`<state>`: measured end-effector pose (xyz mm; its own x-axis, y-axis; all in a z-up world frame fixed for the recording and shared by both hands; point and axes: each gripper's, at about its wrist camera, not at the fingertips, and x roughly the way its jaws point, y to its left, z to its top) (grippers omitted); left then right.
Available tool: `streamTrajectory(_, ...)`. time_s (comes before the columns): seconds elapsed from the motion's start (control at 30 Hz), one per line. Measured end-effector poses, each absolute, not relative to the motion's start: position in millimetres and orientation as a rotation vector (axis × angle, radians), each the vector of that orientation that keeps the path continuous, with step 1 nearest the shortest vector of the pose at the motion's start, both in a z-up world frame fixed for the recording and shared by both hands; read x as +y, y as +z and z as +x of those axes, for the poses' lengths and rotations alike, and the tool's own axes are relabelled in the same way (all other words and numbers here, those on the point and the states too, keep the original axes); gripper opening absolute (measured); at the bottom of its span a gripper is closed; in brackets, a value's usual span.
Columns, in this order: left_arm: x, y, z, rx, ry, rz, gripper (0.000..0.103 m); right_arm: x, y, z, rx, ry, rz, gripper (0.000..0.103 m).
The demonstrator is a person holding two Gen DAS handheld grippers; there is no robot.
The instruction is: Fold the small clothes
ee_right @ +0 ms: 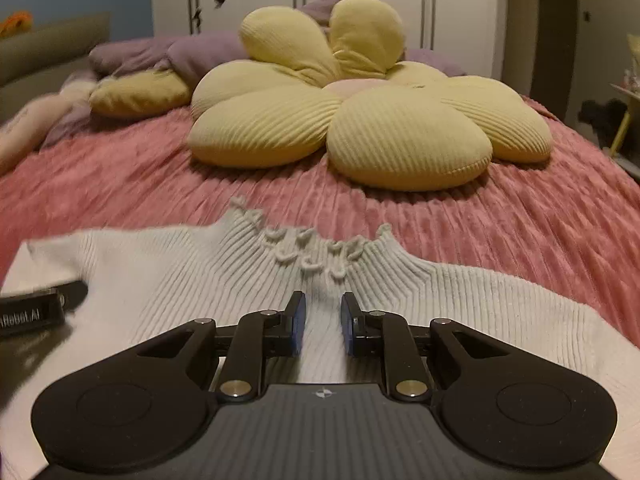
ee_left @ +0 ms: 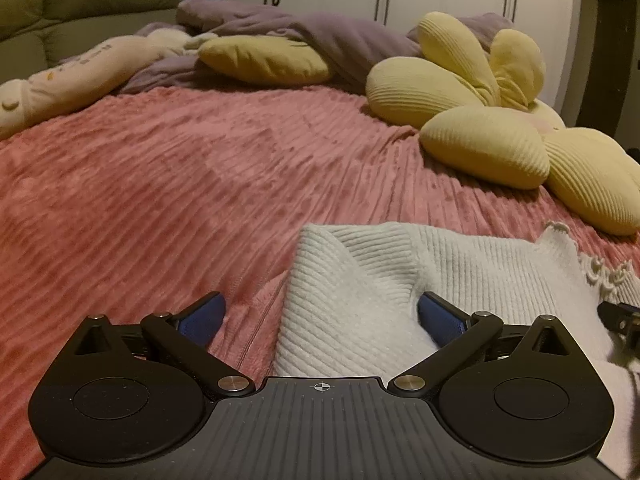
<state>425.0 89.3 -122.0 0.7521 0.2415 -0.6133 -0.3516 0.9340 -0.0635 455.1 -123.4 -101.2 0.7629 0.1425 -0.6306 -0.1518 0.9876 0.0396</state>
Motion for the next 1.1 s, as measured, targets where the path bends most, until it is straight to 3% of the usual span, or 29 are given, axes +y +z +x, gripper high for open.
streamTrajectory(0.2,91,-120,431,0.673,0.327,-0.181,0.103,-130,-106,454,0.651,0.174,0.018,0.018)
streamTrajectory(0.33,110,-94,413,0.768,0.24,-0.233,0.103,-123,-79,437,0.727,0.094,-0.078,0.019)
streamTrajectory(0.5,112,-64,319,0.759,0.095,-0.252,0.103,-177,-28,315,0.676,0.095,0.094,0.042)
streamTrajectory(0.7,95,-74,204,0.868,0.032,-0.074,0.103,-232,-28,162,0.876,0.087,0.138,0.052)
streamTrajectory(0.8,97,-75,157,0.902,0.038,-0.008,0.103,-253,-24,107,0.923,0.04,0.181,0.067)
streamTrajectory(1.03,125,-65,90,0.967,0.005,-0.087,0.102,-261,-39,43,1.03,0.084,0.311,0.062)
streamTrajectory(1.1,134,-66,80,0.998,-0.035,-0.154,0.085,-260,-44,35,1.043,0.095,0.326,0.049)
